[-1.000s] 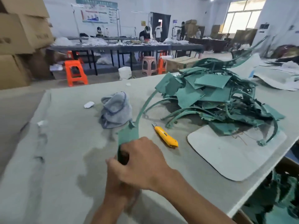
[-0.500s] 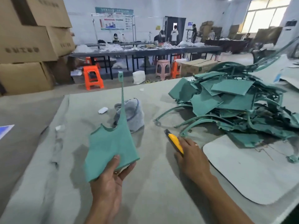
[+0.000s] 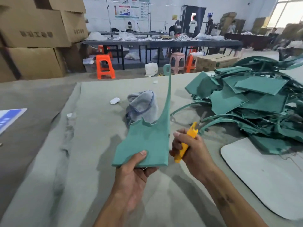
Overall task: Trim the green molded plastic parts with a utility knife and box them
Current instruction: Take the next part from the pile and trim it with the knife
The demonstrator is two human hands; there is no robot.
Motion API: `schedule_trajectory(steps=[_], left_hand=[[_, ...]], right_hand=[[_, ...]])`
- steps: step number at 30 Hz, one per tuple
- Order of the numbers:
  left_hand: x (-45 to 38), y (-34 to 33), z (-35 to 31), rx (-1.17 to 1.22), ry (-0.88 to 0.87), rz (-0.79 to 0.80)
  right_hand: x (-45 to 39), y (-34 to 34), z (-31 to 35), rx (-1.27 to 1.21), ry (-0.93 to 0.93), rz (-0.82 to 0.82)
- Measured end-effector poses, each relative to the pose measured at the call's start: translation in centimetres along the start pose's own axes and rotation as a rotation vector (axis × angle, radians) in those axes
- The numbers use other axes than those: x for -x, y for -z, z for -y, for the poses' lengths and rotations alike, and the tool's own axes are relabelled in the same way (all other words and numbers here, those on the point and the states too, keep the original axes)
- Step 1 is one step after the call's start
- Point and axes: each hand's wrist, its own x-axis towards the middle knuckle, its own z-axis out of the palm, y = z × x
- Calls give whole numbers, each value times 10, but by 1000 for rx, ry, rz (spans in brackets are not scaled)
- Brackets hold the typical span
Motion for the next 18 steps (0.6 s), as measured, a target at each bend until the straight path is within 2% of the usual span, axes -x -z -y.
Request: schedule_trajectory(steps=[3, 7, 11, 13, 15, 18], left_hand=[[-3, 4, -1, -35, -6, 10], [-7, 4, 1, -98, 11, -4], [-9, 5, 7, -133, 98, 87], [-7, 7, 15, -235, 107, 49], [-7, 11, 28, -454, -49, -42], [-3, 12, 35, -783, -394, 2]], right_hand=[[-7, -33, -13, 64, -10, 46], [-10, -42, -26, -71, 59, -122], [-11, -36, -40, -99, 156, -300], [-10, -33, -45, -113, 163, -361], [-10, -24, -48, -66, 197, -397], [-6, -17, -45, 54, 383, -343]])
